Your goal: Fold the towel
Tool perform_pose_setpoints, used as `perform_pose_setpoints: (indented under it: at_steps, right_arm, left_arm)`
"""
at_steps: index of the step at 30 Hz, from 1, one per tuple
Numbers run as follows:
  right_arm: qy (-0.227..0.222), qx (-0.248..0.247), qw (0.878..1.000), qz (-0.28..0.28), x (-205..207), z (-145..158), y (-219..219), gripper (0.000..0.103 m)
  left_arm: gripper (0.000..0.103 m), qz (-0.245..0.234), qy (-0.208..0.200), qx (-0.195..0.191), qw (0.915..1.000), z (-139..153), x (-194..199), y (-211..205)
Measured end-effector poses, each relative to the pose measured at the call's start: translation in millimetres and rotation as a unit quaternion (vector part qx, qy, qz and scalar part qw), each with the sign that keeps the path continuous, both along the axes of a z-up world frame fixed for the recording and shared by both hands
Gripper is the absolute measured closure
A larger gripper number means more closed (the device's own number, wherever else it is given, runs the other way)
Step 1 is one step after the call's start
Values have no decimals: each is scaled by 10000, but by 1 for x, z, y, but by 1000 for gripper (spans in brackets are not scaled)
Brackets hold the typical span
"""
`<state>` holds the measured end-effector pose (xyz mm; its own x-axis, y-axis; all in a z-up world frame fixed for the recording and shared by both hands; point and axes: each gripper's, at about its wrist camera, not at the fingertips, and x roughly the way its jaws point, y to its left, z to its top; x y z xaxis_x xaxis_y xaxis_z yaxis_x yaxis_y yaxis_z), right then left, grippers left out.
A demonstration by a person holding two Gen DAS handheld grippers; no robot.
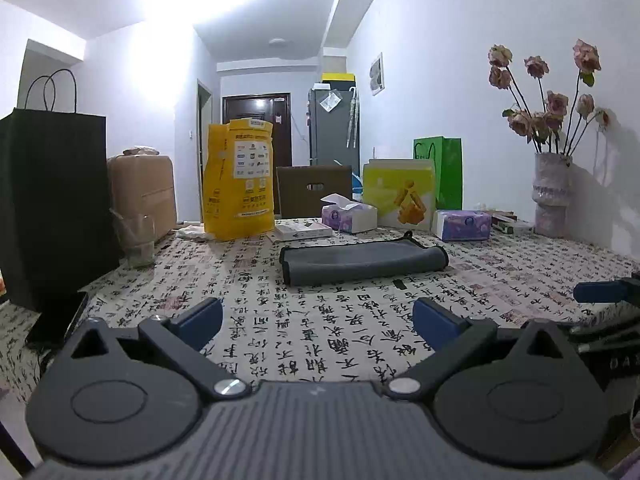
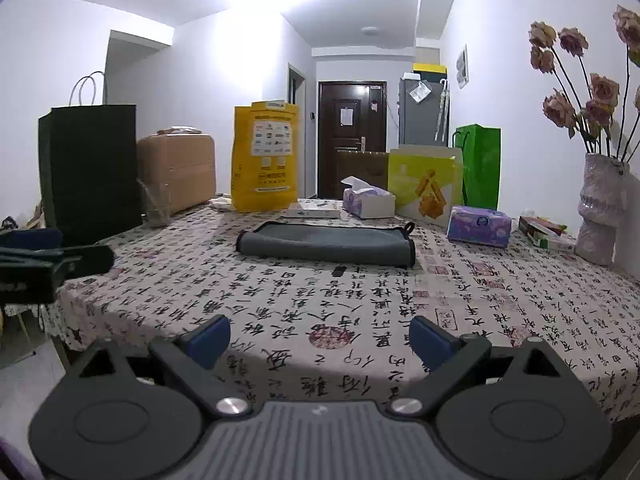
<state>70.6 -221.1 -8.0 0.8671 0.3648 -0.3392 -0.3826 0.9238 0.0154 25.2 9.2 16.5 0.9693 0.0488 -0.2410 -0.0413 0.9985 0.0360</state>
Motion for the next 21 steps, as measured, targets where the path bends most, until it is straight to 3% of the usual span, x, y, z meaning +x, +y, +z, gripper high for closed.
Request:
perform_pose_setpoints:
  at_steps: [5, 21]
  right_arm:
    - [-194, -8, 9997, 116, -12, 3, -2, 7]
    - [-59, 101, 9999, 102, -33, -3, -23, 7]
  left_arm:
    - [0, -16, -9, 11, 10000, -3, -5, -5]
    - [0, -97, 152, -114, 9998, -13, -26, -2]
